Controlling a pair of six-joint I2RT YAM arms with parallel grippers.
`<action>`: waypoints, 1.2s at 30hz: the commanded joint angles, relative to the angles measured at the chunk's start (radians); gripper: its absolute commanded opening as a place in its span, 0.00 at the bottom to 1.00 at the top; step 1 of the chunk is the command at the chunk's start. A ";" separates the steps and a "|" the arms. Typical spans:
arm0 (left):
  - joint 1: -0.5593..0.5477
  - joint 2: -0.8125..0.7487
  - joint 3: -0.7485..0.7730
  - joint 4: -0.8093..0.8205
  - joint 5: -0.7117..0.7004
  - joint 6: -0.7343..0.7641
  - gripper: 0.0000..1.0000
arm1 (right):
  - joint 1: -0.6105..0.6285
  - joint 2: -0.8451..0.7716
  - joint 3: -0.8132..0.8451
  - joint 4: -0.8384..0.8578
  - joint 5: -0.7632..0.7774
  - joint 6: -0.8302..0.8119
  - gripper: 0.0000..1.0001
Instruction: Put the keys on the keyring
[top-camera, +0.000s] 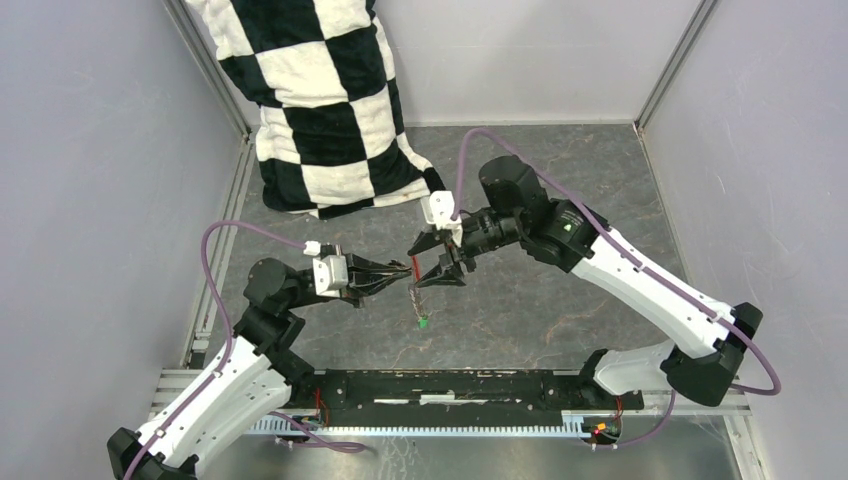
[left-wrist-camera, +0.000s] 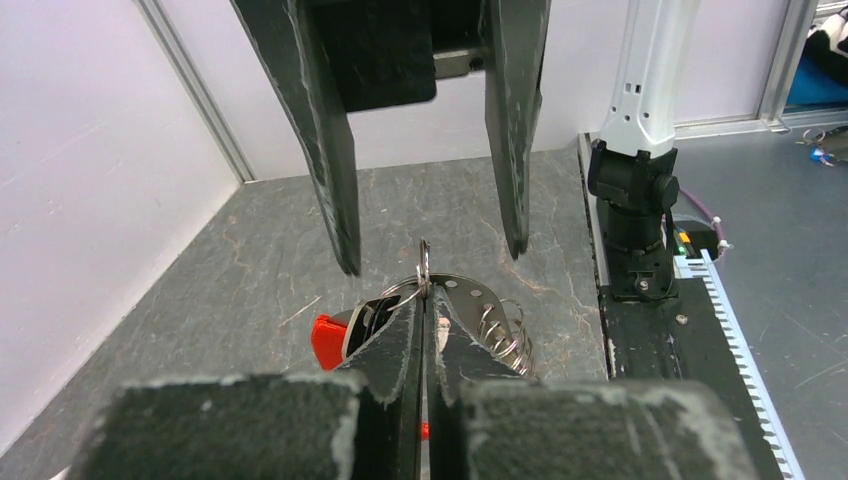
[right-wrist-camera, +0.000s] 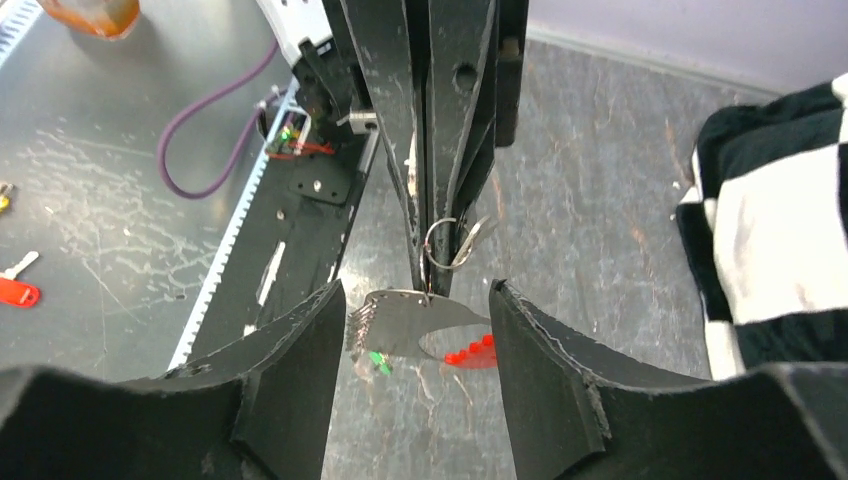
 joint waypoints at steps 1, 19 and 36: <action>-0.003 0.001 0.057 -0.018 -0.012 -0.033 0.02 | 0.020 -0.003 0.052 -0.076 0.095 -0.103 0.60; -0.003 0.003 0.059 -0.043 -0.016 -0.026 0.02 | 0.105 0.056 0.174 -0.142 0.195 -0.131 0.47; -0.003 0.001 0.067 -0.058 -0.018 -0.013 0.02 | 0.126 0.085 0.209 -0.193 0.242 -0.146 0.33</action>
